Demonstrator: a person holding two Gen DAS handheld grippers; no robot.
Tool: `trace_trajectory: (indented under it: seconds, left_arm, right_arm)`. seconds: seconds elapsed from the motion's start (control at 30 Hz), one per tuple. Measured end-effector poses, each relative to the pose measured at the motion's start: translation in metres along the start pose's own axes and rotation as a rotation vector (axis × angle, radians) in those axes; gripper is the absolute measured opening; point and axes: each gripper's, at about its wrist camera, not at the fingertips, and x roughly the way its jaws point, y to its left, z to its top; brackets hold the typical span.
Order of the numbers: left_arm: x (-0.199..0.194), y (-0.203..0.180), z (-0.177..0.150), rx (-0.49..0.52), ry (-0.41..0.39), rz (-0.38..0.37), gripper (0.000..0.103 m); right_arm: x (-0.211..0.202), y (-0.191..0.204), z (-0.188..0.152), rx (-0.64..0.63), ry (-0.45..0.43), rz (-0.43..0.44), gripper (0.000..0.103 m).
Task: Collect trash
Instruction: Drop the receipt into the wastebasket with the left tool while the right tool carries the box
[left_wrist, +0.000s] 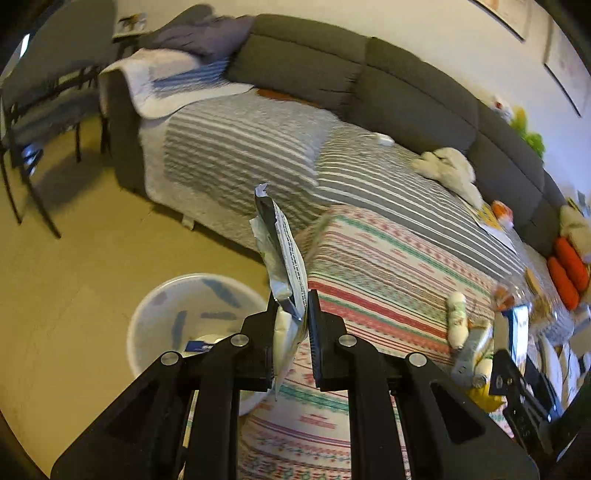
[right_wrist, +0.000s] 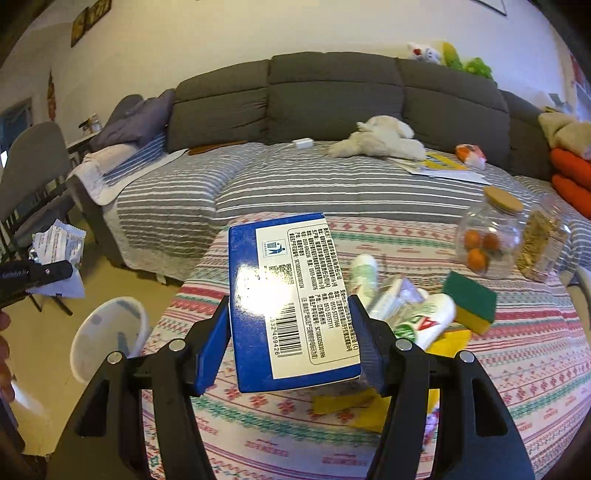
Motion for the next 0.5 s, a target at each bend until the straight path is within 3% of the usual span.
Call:
trace_trajectory:
  seconds: [0.13, 0.2, 0.23, 0.4, 0.5]
  left_arm:
    - [0.012, 0.029, 0.005, -0.075, 0.047, 0.032, 0.017]
    - [0.019, 0.04, 0.005, -0.113, 0.086, 0.027, 0.041]
    - [0.019, 0.046, 0.005, -0.133, 0.088, 0.033, 0.044]
    - [-0.002, 0.067, 0.012, -0.188, 0.037, 0.061, 0.058]
    - [-0.023, 0.079, 0.018, -0.213, -0.034, 0.127, 0.063]
  right_arm:
    - [0.004, 0.019, -0.001, -0.019, 0.013, 0.039, 0.061]
    - [0.008, 0.03, -0.002, -0.029, 0.025, 0.065, 0.061]
    - [0.009, 0.034, -0.002, -0.034, 0.03, 0.074, 0.061]
    - [0.018, 0.072, -0.003, -0.082, 0.056, 0.133, 0.061]
    - [0.028, 0.096, -0.004, -0.097, 0.08, 0.17, 0.061]
